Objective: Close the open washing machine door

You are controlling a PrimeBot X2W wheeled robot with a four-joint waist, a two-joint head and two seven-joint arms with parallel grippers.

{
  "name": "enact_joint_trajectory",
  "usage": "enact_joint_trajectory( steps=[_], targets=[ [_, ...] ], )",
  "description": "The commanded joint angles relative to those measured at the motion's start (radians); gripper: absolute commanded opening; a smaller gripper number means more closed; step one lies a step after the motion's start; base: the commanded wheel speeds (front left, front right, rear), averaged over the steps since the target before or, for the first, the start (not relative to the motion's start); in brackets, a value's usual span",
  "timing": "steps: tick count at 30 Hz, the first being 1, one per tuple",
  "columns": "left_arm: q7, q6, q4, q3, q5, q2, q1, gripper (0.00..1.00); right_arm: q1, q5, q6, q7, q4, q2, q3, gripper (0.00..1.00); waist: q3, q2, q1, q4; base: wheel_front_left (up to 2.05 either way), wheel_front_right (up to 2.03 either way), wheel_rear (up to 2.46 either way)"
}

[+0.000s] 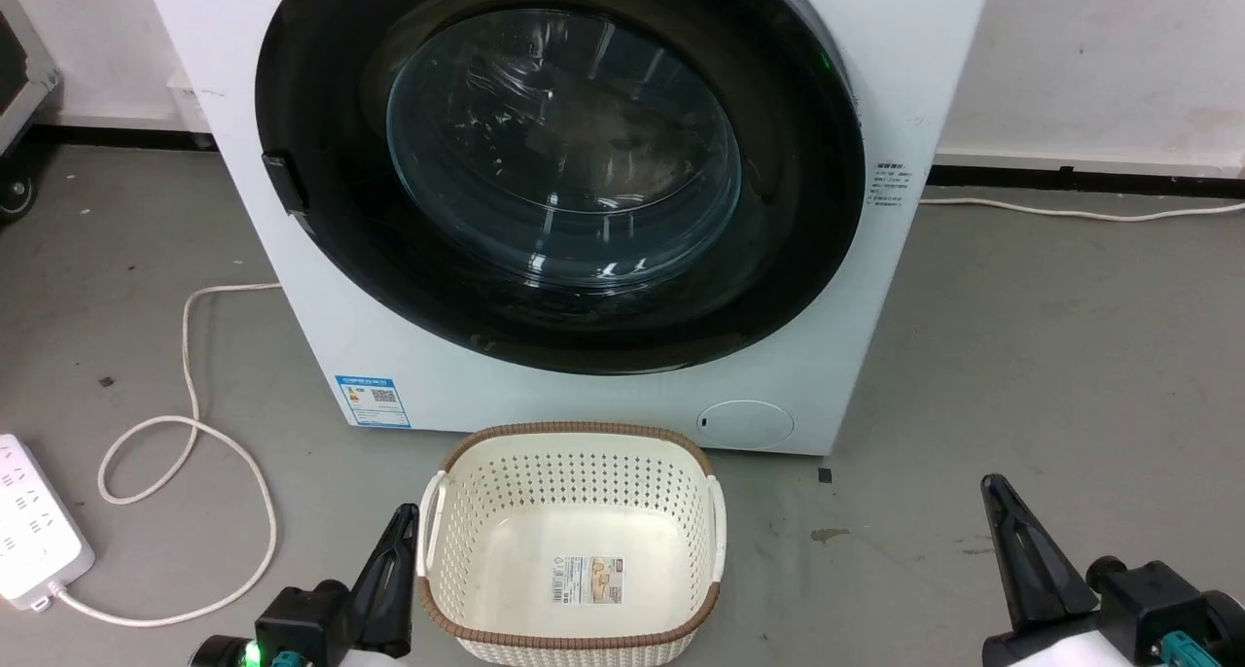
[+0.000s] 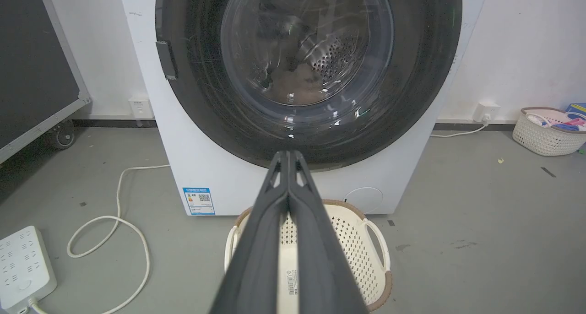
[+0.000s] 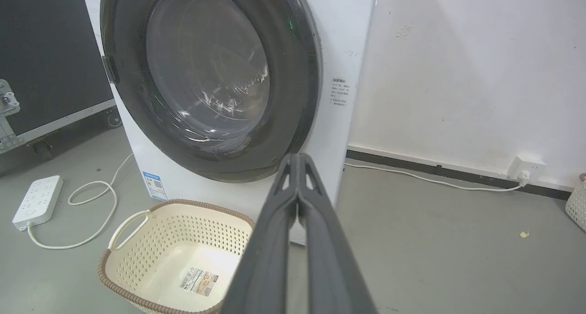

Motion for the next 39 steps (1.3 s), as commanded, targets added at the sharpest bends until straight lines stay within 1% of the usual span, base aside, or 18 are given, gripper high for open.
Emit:
enact_joint_trajectory(
  steps=[1,39],
  targets=[
    [0.006,0.006,-0.007,0.004,0.009,-0.001,-0.011,0.0,-0.012,-0.001,0.0,0.006,-0.005,0.001,0.002,0.0,0.0,-0.0001,0.0,0.0,0.0,0.0,0.0],
    [0.082,0.044,-0.044,0.02,0.045,-0.012,-0.031,0.0,-0.036,-0.002,0.0,0.082,-0.014,0.003,0.017,0.0,0.007,-0.0001,0.0,0.0,0.0,0.0,0.0]
  ],
)
